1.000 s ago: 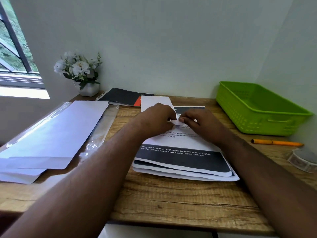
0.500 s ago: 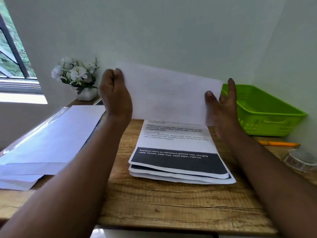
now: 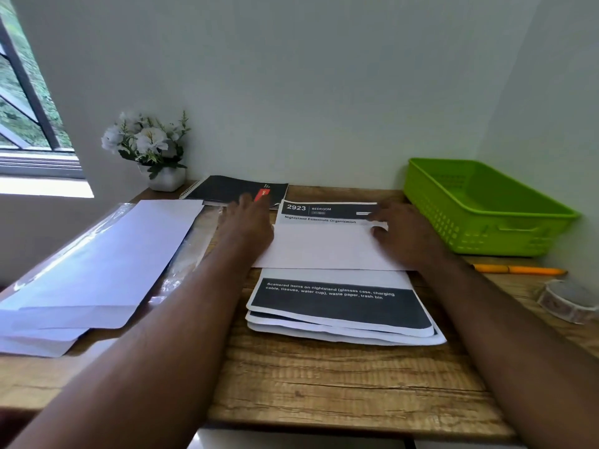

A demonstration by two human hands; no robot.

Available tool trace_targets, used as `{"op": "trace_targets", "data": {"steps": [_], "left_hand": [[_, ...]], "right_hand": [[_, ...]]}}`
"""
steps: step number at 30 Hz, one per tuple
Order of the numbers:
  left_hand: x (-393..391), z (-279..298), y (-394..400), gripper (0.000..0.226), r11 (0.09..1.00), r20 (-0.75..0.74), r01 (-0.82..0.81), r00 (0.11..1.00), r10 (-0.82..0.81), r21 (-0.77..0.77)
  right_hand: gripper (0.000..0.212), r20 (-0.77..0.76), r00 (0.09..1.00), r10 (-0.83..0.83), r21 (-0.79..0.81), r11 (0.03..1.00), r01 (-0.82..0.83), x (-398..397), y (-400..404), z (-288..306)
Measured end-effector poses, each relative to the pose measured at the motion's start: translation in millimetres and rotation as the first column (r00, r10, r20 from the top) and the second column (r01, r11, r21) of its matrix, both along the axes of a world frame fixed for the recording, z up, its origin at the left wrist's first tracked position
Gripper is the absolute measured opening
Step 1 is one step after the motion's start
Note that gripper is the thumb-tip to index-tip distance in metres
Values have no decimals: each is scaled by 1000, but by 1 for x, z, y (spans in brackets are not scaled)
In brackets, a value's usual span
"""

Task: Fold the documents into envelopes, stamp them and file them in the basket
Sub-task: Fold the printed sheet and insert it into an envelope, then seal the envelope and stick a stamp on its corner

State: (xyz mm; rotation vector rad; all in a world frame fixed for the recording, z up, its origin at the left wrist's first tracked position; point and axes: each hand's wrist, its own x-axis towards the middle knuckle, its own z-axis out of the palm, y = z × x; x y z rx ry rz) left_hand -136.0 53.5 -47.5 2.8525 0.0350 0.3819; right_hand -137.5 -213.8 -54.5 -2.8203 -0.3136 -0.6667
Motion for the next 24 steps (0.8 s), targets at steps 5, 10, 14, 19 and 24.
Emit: {"op": "trace_targets", "data": {"steps": [5,10,14,19,24], "left_hand": [[-5,-4,-11,50,956,-125,281,949,-289,-82],[-4,-8,-23,77,927,-375,362,876,-303,96],[-7,-11,-25,81,921,-384,367,875,-294,131],[-8,-10,-25,84,921,-406,361,871,-276,147],[-8,-10,-27,92,919,-442,365,856,-268,149]], "right_hand": [[59,-364,922,134,68,991,-117,-6,15,-2],[90,-481,877,28,-173,977,-126,-7,21,-6],[90,-476,880,-2,-230,965,-123,-8,24,-7],[90,-505,863,-31,-269,955,-123,-7,24,-8],[98,-530,847,-27,-278,950,-144,-4,22,-8]]}}
